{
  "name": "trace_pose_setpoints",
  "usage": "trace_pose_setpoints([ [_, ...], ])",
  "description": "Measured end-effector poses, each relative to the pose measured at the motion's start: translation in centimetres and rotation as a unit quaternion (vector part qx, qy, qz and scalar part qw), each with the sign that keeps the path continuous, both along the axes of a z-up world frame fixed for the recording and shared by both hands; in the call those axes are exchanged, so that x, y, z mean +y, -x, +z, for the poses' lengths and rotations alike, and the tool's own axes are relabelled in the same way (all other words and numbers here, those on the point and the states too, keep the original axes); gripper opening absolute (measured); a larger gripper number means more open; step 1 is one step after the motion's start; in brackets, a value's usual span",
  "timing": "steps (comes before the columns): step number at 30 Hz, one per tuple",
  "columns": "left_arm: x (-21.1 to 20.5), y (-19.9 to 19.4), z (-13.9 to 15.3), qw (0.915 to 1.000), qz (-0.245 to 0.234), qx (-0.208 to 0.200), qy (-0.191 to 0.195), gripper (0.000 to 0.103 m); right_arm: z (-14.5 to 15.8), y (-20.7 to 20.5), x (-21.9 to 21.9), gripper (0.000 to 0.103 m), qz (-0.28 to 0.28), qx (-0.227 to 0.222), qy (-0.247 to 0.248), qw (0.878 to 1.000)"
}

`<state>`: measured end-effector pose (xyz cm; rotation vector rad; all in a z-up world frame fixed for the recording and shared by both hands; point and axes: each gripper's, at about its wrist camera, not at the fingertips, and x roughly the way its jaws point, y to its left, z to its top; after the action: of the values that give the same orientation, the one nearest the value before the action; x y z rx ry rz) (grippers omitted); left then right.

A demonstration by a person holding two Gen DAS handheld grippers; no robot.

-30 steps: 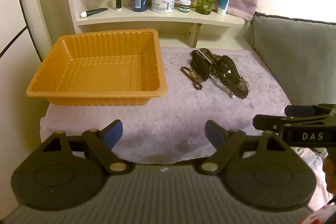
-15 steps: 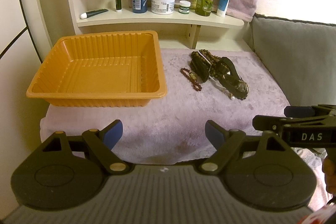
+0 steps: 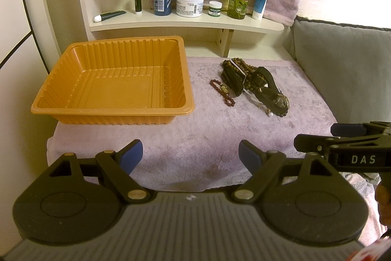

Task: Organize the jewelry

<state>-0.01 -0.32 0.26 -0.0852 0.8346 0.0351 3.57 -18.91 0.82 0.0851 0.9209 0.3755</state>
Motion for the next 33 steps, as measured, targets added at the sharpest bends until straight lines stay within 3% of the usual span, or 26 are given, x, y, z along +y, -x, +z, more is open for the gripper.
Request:
trace_pose_setpoints([
  [33, -0.20, -0.08, -0.17, 1.0000, 0.001, 0.000, 0.001, 0.084, 0.01, -0.19, 0.10, 0.089, 0.000, 0.000, 0.000, 1.000],
])
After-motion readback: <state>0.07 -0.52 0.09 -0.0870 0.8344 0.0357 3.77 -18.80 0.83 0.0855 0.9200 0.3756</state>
